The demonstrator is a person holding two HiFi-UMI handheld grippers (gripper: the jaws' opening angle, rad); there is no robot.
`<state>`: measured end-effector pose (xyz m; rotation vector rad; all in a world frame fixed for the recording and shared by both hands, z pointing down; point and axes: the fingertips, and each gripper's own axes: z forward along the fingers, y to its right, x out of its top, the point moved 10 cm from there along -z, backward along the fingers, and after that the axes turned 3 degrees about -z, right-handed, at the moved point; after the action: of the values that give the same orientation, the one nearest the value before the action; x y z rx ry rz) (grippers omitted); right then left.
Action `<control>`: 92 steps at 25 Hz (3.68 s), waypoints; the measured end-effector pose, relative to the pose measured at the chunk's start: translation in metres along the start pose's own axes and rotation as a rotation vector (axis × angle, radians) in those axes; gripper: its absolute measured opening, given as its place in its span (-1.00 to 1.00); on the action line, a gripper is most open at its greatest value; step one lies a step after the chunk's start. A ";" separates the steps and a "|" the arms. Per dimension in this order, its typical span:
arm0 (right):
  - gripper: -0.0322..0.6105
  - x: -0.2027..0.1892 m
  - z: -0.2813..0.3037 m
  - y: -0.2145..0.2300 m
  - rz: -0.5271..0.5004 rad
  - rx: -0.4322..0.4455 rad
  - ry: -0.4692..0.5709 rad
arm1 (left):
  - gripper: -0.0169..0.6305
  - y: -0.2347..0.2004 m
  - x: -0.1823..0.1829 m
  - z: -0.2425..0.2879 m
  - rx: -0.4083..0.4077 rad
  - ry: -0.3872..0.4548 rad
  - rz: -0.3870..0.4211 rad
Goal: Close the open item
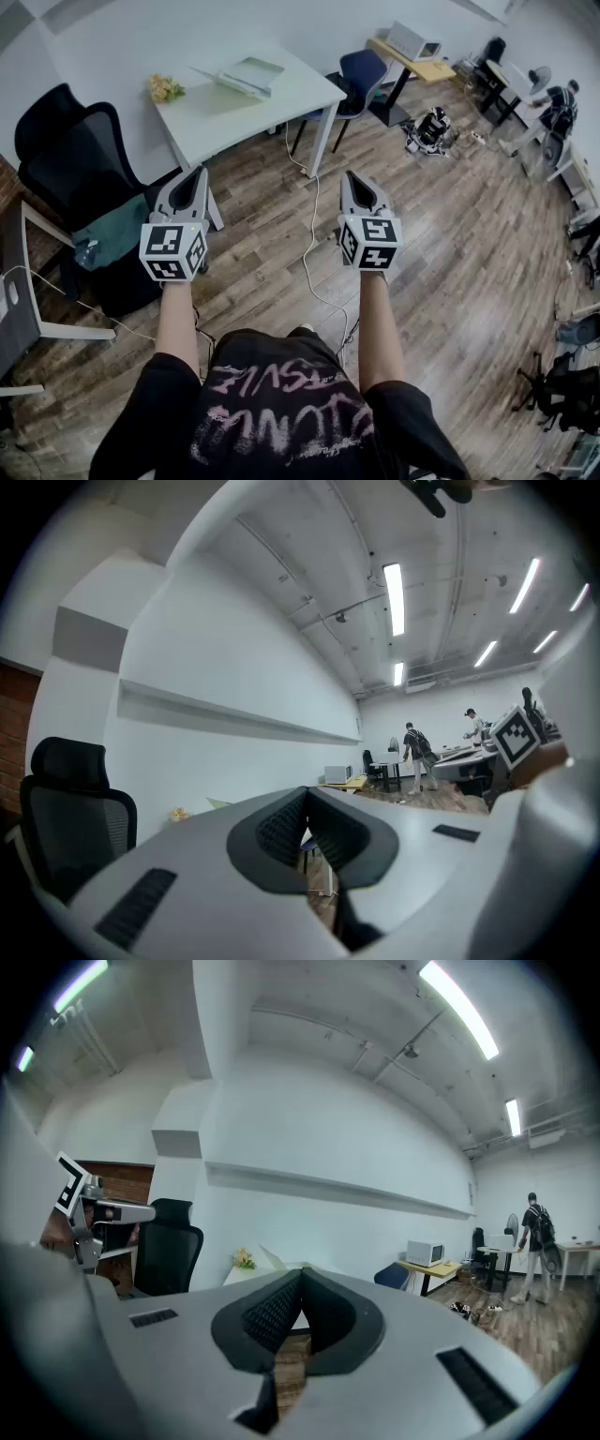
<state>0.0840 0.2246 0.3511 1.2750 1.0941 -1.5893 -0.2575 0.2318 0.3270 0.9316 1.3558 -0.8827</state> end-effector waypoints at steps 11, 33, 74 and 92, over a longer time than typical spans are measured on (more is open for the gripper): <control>-0.88 -0.003 -0.003 -0.003 -0.010 0.012 0.013 | -0.94 0.004 0.000 -0.005 -0.004 0.008 0.007; -0.88 -0.014 0.043 0.019 -0.008 0.025 -0.021 | -0.94 -0.011 -0.015 0.039 0.006 -0.029 0.005; -0.88 -0.026 0.308 0.204 0.027 0.184 -0.008 | -0.94 -0.017 -0.028 0.322 0.184 -0.118 0.009; -0.86 -0.027 0.502 0.190 0.014 0.239 -0.080 | -0.94 -0.151 -0.068 0.444 0.272 -0.179 -0.067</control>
<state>0.1247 -0.3081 0.4089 1.3560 0.8635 -1.7858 -0.2256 -0.2368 0.3890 0.9916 1.1364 -1.1949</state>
